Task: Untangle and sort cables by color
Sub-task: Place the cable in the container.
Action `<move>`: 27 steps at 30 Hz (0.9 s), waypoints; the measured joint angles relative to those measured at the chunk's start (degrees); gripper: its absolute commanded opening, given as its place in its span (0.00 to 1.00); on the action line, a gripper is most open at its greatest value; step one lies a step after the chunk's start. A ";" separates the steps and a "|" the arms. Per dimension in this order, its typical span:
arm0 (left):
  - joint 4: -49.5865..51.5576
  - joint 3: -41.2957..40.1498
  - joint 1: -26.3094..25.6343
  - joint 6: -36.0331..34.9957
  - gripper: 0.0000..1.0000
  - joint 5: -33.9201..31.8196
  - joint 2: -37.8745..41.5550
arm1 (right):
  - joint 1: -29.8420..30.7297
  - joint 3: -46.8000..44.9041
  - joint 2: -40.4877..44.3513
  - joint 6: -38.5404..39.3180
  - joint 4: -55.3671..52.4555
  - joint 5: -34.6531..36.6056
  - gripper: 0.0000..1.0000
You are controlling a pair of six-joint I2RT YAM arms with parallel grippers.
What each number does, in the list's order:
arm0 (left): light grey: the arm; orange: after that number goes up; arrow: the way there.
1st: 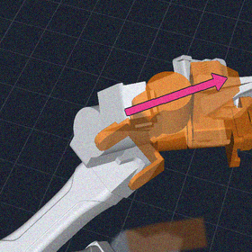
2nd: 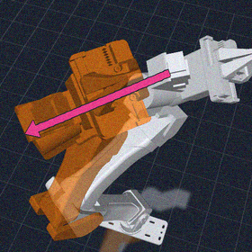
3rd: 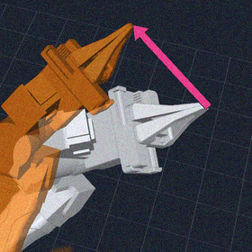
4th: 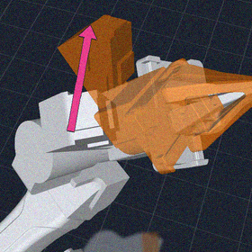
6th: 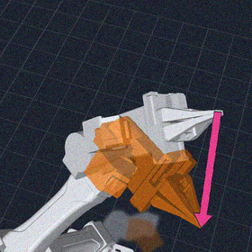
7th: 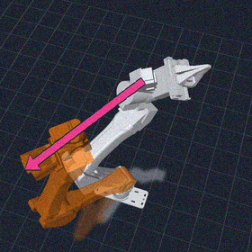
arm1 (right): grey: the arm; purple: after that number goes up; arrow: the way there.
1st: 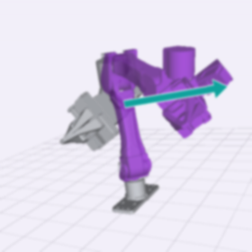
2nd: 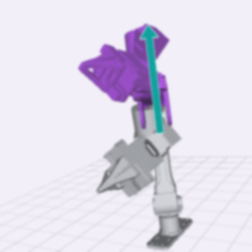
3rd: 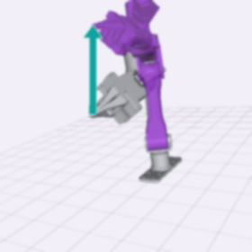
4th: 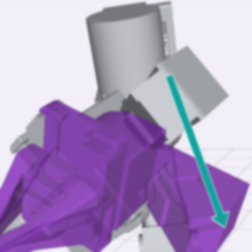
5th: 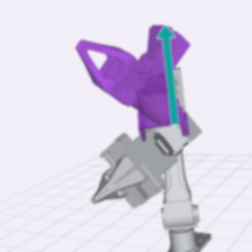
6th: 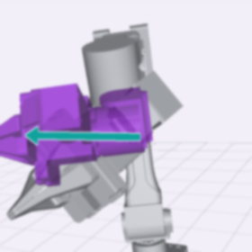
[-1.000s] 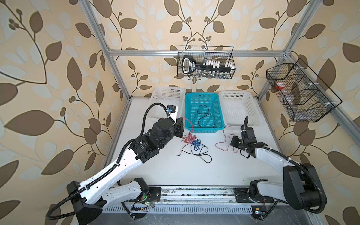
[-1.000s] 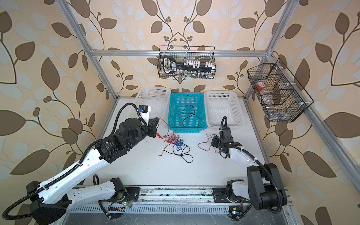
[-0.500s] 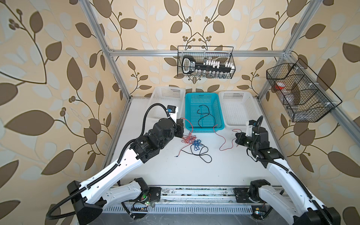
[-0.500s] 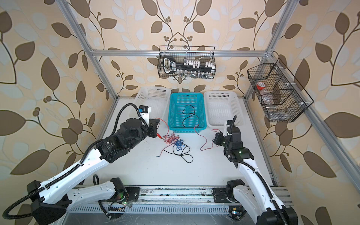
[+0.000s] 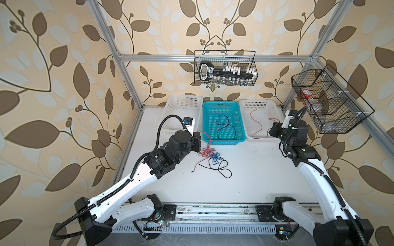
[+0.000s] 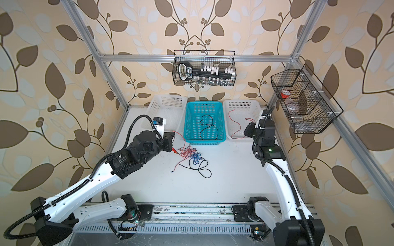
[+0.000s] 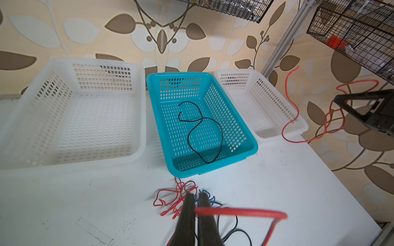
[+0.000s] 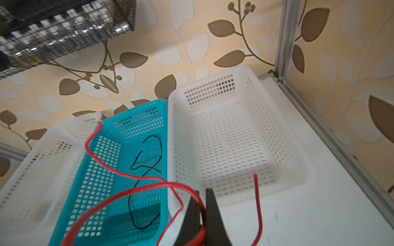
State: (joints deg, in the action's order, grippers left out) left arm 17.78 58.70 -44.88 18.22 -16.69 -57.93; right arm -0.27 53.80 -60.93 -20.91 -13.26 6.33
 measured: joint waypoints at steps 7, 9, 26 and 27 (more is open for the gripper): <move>0.02 0.00 0.00 0.00 0.00 0.02 0.02 | -0.28 0.00 -11.37 -0.02 6.69 3.19 0.00; 0.02 0.00 0.00 0.00 0.00 0.02 0.02 | -0.28 0.04 -14.49 0.00 8.26 4.04 0.00; 0.98 0.00 0.00 0.07 0.00 0.22 -0.96 | -0.87 2.86 -25.29 1.07 13.88 4.83 0.56; 1.07 0.00 0.00 0.07 0.00 0.22 -0.98 | -0.87 2.86 -25.24 1.46 13.90 4.61 0.57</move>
State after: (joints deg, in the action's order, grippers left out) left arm 18.85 58.70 -44.88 18.28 -16.47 -58.92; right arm -1.15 56.66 -86.17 -19.44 0.64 10.94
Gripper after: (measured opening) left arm 0.047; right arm 0.552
